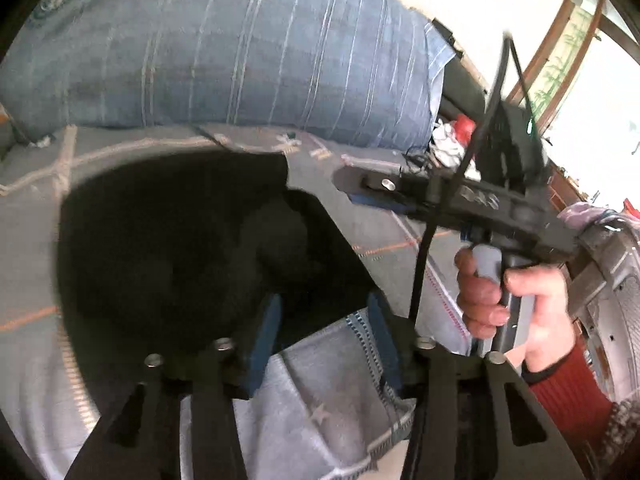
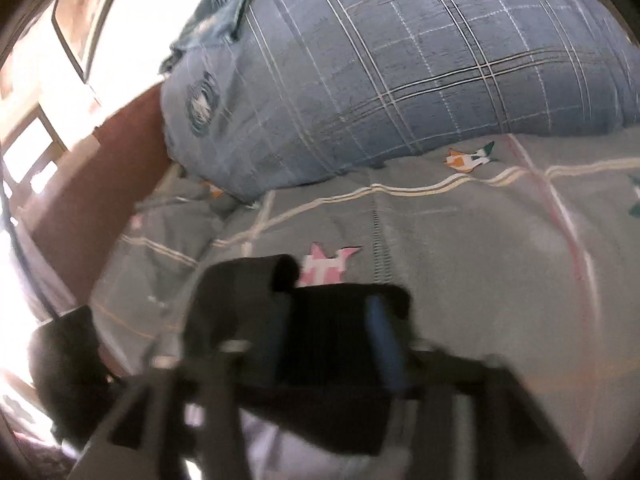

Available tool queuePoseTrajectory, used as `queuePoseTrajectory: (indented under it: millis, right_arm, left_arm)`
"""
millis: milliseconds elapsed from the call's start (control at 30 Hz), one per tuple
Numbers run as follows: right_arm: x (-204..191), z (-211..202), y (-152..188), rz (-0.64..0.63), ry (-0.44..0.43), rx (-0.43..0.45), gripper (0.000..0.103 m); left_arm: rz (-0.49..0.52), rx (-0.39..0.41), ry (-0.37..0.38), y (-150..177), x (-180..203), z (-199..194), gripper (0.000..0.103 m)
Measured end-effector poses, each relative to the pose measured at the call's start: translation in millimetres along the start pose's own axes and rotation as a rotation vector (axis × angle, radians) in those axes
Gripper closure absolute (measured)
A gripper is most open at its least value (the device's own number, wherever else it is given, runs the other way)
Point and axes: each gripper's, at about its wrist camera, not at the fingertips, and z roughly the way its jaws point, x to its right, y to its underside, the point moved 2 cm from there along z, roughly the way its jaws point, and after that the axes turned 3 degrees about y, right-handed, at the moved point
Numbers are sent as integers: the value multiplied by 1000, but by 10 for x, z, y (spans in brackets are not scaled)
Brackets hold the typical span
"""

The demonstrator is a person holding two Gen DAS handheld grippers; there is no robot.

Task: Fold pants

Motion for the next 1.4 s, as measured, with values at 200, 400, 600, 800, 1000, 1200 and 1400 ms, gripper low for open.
queuePoseTrajectory:
  millis: [200,400,600,800,1000,1200,1400]
  right_arm:
    - [-216,230,101,-14,-77,-63,34]
    - [-413,667,209,-41,-24,-122,85]
    - [-500,265,143,-67,-59,-24,94]
    - [-140,-131,148,-7,34,29,94]
    - [107,202,352,40,163,-33,94]
    - [23,-7,264,-5,205,24,86]
    - [-232,-181,86,-73,172,81,86]
  left_arm:
    - [-20,107,-189,-46,-334,-446,43]
    - [-146,108,-265,-6,-675,-444,43]
    - [-97,150,-261,-122,-379,-424,38]
    - [-28,131,-232,-167,-280,-166,32]
    - [25,37,-318,-151,-375,452,32]
    - [23,45,-335,-220,-353,434,32]
    - [21,89,-373,-313,-333,345,27]
